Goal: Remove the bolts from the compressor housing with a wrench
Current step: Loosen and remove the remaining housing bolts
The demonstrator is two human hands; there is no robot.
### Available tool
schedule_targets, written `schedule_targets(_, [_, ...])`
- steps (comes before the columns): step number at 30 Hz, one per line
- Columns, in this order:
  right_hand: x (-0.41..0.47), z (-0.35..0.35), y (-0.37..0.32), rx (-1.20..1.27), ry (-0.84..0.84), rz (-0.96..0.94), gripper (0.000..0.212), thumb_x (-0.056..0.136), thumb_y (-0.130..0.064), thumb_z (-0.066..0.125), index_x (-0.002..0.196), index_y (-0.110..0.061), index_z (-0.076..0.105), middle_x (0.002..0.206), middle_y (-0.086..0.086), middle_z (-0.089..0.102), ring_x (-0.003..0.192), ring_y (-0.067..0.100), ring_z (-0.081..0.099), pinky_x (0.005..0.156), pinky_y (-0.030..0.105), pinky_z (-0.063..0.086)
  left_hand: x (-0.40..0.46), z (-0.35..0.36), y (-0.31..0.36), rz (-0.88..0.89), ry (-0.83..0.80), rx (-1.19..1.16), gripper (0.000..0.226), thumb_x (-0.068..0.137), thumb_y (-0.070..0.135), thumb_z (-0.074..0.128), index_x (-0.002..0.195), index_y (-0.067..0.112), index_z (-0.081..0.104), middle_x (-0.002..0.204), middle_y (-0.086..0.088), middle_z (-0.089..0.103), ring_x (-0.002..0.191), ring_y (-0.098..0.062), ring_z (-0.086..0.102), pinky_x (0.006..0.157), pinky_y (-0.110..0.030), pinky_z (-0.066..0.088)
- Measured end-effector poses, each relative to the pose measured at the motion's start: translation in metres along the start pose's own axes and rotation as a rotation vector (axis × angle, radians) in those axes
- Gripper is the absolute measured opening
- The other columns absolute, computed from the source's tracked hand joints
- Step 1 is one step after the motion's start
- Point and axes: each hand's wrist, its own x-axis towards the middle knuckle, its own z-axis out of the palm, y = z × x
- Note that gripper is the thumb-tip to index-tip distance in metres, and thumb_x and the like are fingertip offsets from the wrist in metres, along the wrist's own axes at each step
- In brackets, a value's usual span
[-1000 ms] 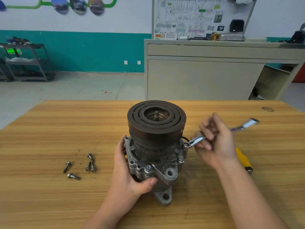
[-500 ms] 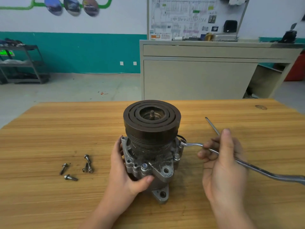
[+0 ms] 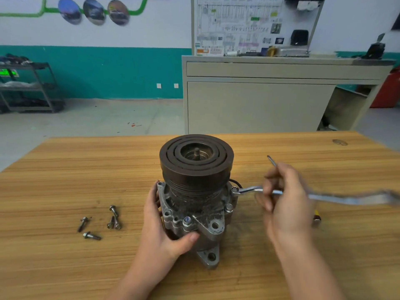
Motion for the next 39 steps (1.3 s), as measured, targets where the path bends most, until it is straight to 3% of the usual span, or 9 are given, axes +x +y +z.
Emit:
schedule_targets(3, [0.047, 0.007, -0.004, -0.046, -0.232, 0.489, 0.03, 0.094, -0.021, 0.053, 0.065, -0.013, 0.054, 0.04, -0.007, 0.041, 0.033, 0.007, 0.033, 0.034, 0.016, 0.028, 0.001, 0.001, 0.002, 0.001, 0.01, -0.006, 0.121, 0.046, 0.084, 0.066, 0.142, 0.032, 0.013, 0.129, 0.046, 0.033, 0.126, 0.017, 0.033, 0.093, 0.003, 0.027])
schedule_targets(5, [0.062, 0.011, -0.002, -0.04, -0.386, 0.64, 0.024, 0.09, -0.023, 0.057, 0.068, -0.013, 0.054, 0.039, -0.007, 0.04, 0.031, 0.006, 0.033, 0.033, 0.015, 0.031, 0.001, 0.001, 0.001, -0.007, 0.012, -0.009, 0.119, 0.045, 0.084, 0.067, 0.14, 0.038, 0.012, 0.129, 0.045, 0.033, 0.126, 0.017, 0.033, 0.093, 0.003, 0.028])
schedule_targets(10, [0.07, -0.011, -0.012, 0.359, -0.482, 0.453, 0.022, 0.084, -0.03, 0.059, 0.069, -0.016, 0.062, 0.039, -0.007, 0.043, 0.029, 0.002, 0.036, 0.037, 0.012, 0.033, 0.001, 0.0, -0.002, -0.013, 0.005, -0.017, 0.119, 0.044, 0.083, 0.069, 0.141, 0.041, 0.013, 0.131, 0.042, 0.035, 0.127, 0.013, 0.035, 0.093, 0.002, 0.03])
schedule_targets(14, [0.053, -0.033, -0.005, -0.226, -0.654, 0.21, 0.013, 0.068, -0.031, 0.077, 0.069, -0.021, 0.069, 0.036, -0.007, 0.038, 0.029, 0.006, 0.03, 0.037, 0.016, 0.031, 0.0, 0.001, -0.004, -0.032, -0.001, -0.032, 0.119, 0.042, 0.082, 0.071, 0.14, 0.046, 0.012, 0.134, 0.037, 0.036, 0.129, 0.009, 0.036, 0.094, 0.0, 0.031])
schedule_targets(18, [0.046, -0.027, 0.007, -0.562, -0.788, 0.121, 0.033, 0.053, -0.047, 0.086, 0.076, -0.028, 0.071, 0.041, -0.009, 0.044, 0.034, 0.006, 0.034, 0.039, 0.019, 0.029, 0.001, 0.002, -0.001, -0.017, 0.001, -0.035, 0.117, 0.043, 0.082, 0.07, 0.138, 0.045, 0.012, 0.131, 0.042, 0.036, 0.126, 0.014, 0.036, 0.093, 0.001, 0.031])
schedule_targets(22, [0.048, -0.025, 0.015, -0.555, -0.749, 0.081, 0.033, 0.05, -0.048, 0.085, 0.072, -0.027, 0.07, 0.041, -0.009, 0.042, 0.033, 0.005, 0.036, 0.037, 0.02, 0.032, 0.0, 0.0, 0.0, -0.02, 0.004, -0.029, 0.121, 0.043, 0.082, 0.07, 0.141, 0.04, 0.013, 0.134, 0.039, 0.036, 0.127, 0.013, 0.036, 0.094, 0.0, 0.03])
schedule_targets(28, [0.035, -0.033, 0.021, -0.545, -0.74, 0.029, 0.025, 0.069, -0.041, 0.077, 0.092, -0.03, 0.074, 0.038, -0.009, 0.042, 0.033, 0.007, 0.036, 0.043, 0.02, 0.033, -0.001, -0.001, -0.001, -0.024, 0.016, 0.008, 0.116, 0.044, 0.084, 0.068, 0.137, 0.047, 0.011, 0.129, 0.047, 0.034, 0.125, 0.018, 0.033, 0.091, 0.004, 0.028])
schedule_targets(31, [0.03, -0.031, 0.023, -0.571, -0.682, 0.024, 0.028, 0.063, -0.049, 0.08, 0.084, -0.034, 0.07, 0.041, -0.009, 0.042, 0.035, 0.007, 0.039, 0.041, 0.019, 0.036, 0.0, 0.0, -0.001, -0.025, 0.011, 0.01, 0.115, 0.045, 0.083, 0.069, 0.138, 0.046, 0.012, 0.13, 0.045, 0.036, 0.125, 0.017, 0.035, 0.091, 0.003, 0.03])
schedule_targets(39, [0.026, -0.032, 0.022, -0.522, -0.723, 0.009, 0.015, 0.077, -0.031, 0.074, 0.091, -0.034, 0.07, 0.039, -0.006, 0.044, 0.034, 0.008, 0.04, 0.041, 0.018, 0.036, -0.001, -0.002, -0.003, -0.037, 0.012, 0.043, 0.113, 0.044, 0.084, 0.068, 0.137, 0.052, 0.012, 0.133, 0.042, 0.035, 0.127, 0.015, 0.034, 0.093, 0.003, 0.029])
